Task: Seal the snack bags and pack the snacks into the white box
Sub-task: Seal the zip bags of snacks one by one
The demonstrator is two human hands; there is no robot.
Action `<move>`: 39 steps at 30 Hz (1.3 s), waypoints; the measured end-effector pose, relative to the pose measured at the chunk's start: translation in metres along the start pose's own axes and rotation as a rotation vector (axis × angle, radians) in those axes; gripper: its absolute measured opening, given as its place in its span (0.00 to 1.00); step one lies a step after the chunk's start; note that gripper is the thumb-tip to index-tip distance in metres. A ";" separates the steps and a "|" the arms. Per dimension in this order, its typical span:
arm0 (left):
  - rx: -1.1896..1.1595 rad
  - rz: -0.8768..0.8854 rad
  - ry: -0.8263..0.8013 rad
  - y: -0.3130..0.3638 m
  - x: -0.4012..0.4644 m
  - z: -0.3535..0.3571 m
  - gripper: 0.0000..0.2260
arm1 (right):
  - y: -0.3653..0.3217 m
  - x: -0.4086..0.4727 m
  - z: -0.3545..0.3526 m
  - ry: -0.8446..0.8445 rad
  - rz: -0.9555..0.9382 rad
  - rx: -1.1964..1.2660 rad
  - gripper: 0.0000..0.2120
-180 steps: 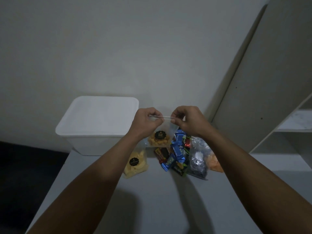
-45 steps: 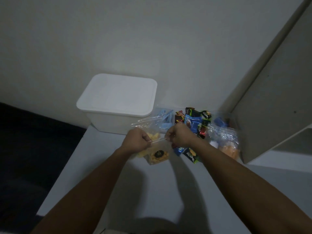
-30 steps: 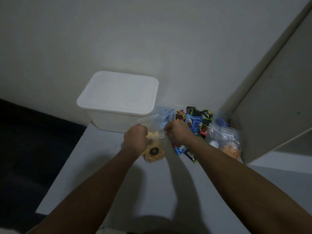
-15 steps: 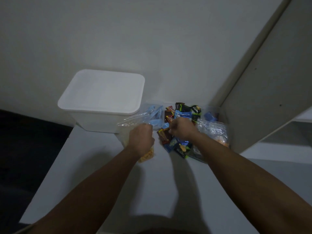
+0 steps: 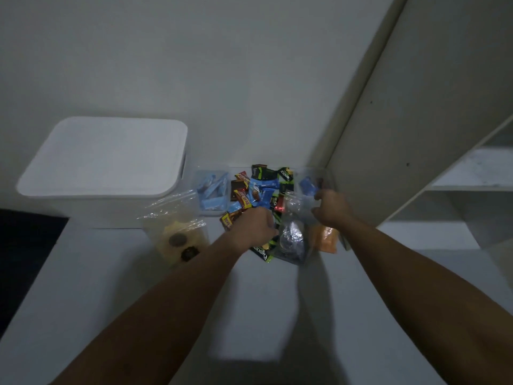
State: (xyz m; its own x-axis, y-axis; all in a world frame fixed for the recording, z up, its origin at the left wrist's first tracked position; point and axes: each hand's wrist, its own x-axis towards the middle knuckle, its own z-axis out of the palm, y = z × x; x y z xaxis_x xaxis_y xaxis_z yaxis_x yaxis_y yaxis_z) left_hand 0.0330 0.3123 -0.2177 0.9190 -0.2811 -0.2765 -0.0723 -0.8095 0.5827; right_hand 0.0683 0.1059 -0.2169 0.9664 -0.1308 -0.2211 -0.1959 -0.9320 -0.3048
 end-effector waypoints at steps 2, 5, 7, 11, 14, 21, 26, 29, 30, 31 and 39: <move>-0.044 -0.018 -0.058 0.007 0.006 0.010 0.09 | 0.009 0.007 0.001 -0.016 0.011 0.018 0.18; -0.077 -0.047 -0.116 0.011 0.013 0.024 0.09 | 0.019 0.018 0.003 -0.064 -0.012 0.010 0.20; -0.095 -0.073 -0.146 0.014 0.017 0.033 0.08 | 0.027 0.024 0.005 -0.096 -0.021 -0.008 0.20; -0.143 -0.103 -0.151 0.019 0.020 0.049 0.10 | 0.035 0.032 0.010 -0.113 -0.032 0.012 0.18; -0.177 -0.102 -0.127 0.022 0.019 0.055 0.11 | 0.039 0.035 0.013 -0.092 -0.051 0.036 0.16; -0.183 -0.030 -0.017 0.025 0.016 0.057 0.22 | 0.036 0.033 0.008 -0.035 -0.054 0.233 0.06; -0.513 -0.162 0.145 0.041 0.011 0.030 0.13 | 0.025 0.010 -0.015 -0.178 -0.195 0.382 0.09; -0.832 -0.391 0.077 0.056 0.008 0.014 0.14 | 0.020 -0.007 -0.023 -0.290 -0.235 0.490 0.07; -0.853 -0.420 0.048 0.058 0.007 0.012 0.14 | 0.018 -0.012 -0.025 -0.322 -0.235 0.528 0.05; -0.858 -0.441 0.042 0.058 0.006 0.011 0.14 | 0.016 -0.018 -0.027 -0.349 -0.234 0.552 0.04; -0.825 -0.431 0.107 0.050 -0.010 0.017 0.06 | 0.014 -0.037 -0.021 -0.287 -0.286 0.522 0.04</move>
State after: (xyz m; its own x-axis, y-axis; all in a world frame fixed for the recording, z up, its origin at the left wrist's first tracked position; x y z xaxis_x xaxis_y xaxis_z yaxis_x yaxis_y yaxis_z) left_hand 0.0130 0.2656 -0.1986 0.8362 0.0398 -0.5469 0.5430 -0.1993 0.8157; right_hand 0.0333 0.0907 -0.1930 0.9238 0.2603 -0.2809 -0.0627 -0.6208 -0.7815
